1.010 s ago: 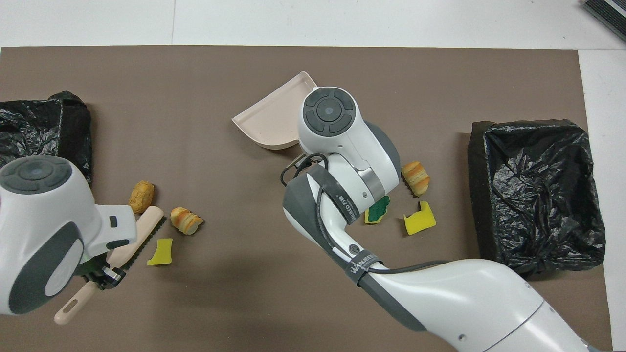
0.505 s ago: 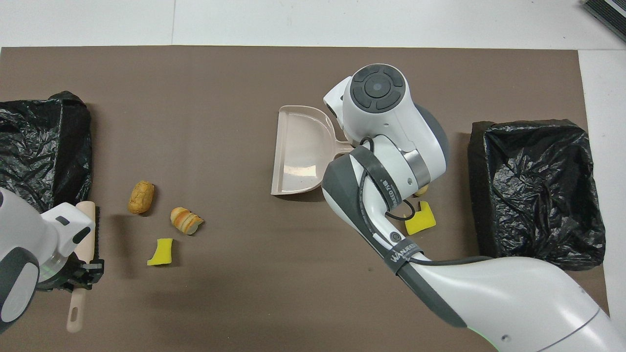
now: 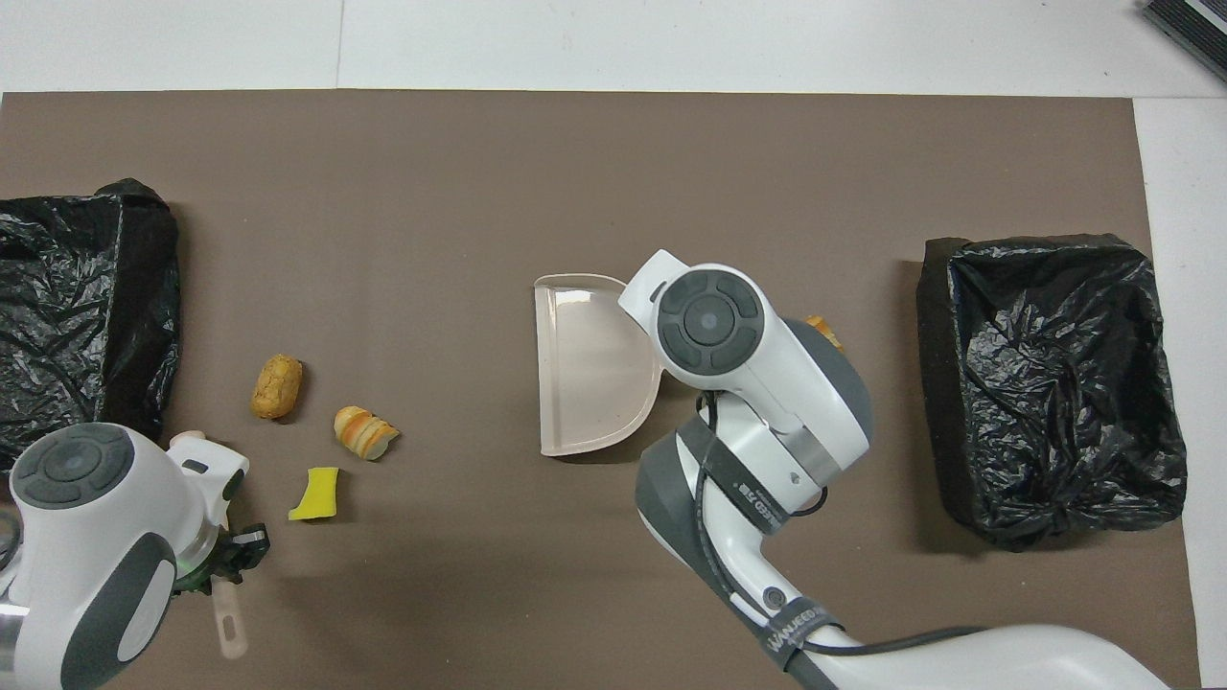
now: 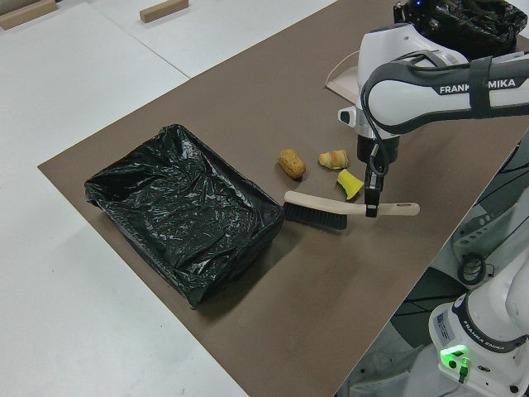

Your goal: Sweep and dump trash in bin

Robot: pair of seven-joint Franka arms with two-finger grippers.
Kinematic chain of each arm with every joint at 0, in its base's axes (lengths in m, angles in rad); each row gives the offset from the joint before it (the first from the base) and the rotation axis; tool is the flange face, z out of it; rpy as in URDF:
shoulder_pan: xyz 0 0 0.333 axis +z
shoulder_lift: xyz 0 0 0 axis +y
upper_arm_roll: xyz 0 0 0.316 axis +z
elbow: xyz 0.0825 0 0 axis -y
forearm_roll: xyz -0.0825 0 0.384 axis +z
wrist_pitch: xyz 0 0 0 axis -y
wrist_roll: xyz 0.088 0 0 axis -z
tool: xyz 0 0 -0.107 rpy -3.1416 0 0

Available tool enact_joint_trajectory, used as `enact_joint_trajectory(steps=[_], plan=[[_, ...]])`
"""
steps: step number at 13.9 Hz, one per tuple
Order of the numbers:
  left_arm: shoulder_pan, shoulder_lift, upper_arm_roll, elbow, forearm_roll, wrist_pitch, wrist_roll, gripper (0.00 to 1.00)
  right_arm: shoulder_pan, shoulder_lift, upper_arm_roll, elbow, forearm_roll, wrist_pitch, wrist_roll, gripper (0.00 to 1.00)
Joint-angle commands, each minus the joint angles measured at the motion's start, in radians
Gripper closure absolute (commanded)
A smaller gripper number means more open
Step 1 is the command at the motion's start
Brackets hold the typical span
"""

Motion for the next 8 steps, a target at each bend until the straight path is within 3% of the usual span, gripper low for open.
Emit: enact_joint_trajectory(steps=[1,8], plan=[[-0.075,-0.012,0.008,-0.024,-0.065,0.073,-0.080,1.00,-0.015,-0.086,0.009,-0.128,0.031,0.069,-0.008,1.00],[-0.293,0.175,0.005,0.002,-0.150,0.311,-0.091,1.00,-0.001,-0.086,0.013,-0.103,0.081,-0.029,-0.008,1.00]])
